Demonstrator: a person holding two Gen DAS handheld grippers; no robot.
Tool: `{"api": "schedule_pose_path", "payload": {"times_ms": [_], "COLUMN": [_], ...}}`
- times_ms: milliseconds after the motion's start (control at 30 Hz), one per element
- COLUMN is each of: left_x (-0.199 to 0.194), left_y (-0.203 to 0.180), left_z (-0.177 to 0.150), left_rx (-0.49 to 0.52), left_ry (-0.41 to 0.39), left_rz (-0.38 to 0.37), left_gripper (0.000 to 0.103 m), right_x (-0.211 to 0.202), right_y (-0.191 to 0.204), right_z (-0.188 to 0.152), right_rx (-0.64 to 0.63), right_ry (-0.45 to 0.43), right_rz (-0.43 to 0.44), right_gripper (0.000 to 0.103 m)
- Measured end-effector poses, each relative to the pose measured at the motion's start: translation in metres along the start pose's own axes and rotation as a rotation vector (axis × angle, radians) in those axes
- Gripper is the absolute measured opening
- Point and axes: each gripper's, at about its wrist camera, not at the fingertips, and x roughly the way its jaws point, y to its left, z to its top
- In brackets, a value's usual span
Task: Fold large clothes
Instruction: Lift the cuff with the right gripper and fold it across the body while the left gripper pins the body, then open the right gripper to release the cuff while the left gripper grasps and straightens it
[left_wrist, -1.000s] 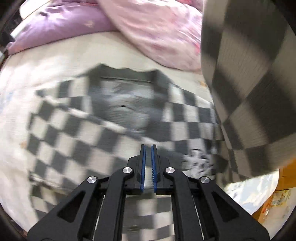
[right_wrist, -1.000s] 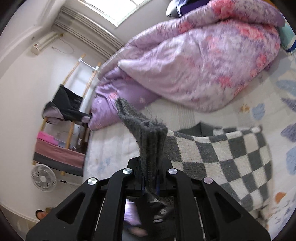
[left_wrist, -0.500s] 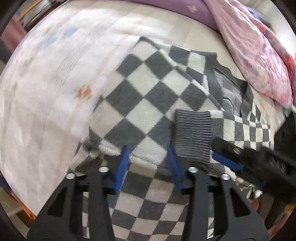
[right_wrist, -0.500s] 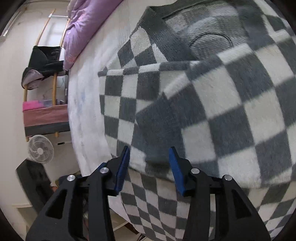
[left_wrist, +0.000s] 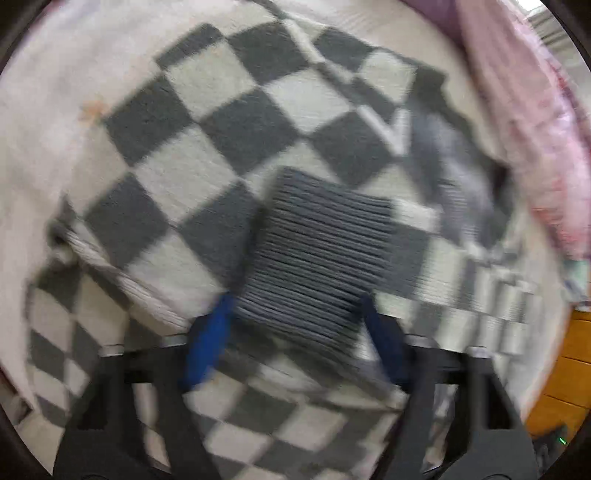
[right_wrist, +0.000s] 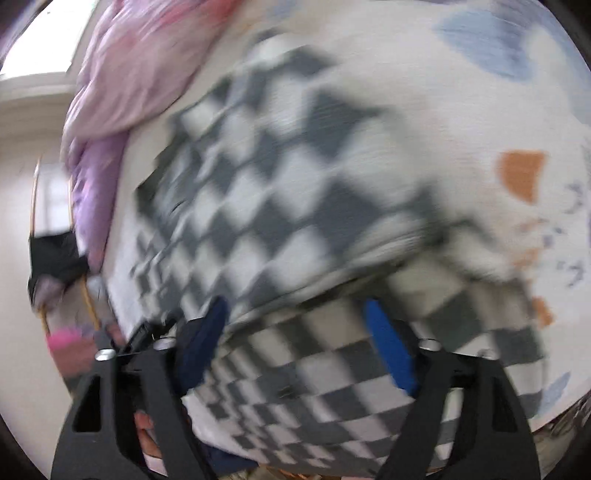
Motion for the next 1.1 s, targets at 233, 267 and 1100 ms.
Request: {"api": "schedule_pose_path", "payload": {"times_ms": [233,267,1100], "left_x": [-0.029,-0.032,-0.029], "left_y": [-0.008,-0.011,-0.055], "left_z": [-0.005,-0.007,0.026], "left_rx": [0.037,0.056,0.291], "left_ry": [-0.056,-0.072,-0.082], "left_rz": [0.029,0.051,0.170], "left_gripper": [0.019,0.019,0.014], "right_x": [0.014,0.014,0.032], "right_y": [-0.048,-0.042,0.032], "right_z": [0.022,0.020,0.092], "right_rx": [0.206,0.185,-0.181], "right_ry": [-0.011,-0.017,-0.083], "right_rz": [0.087,0.058,-0.419], "right_gripper": [0.009,0.009,0.000]}}
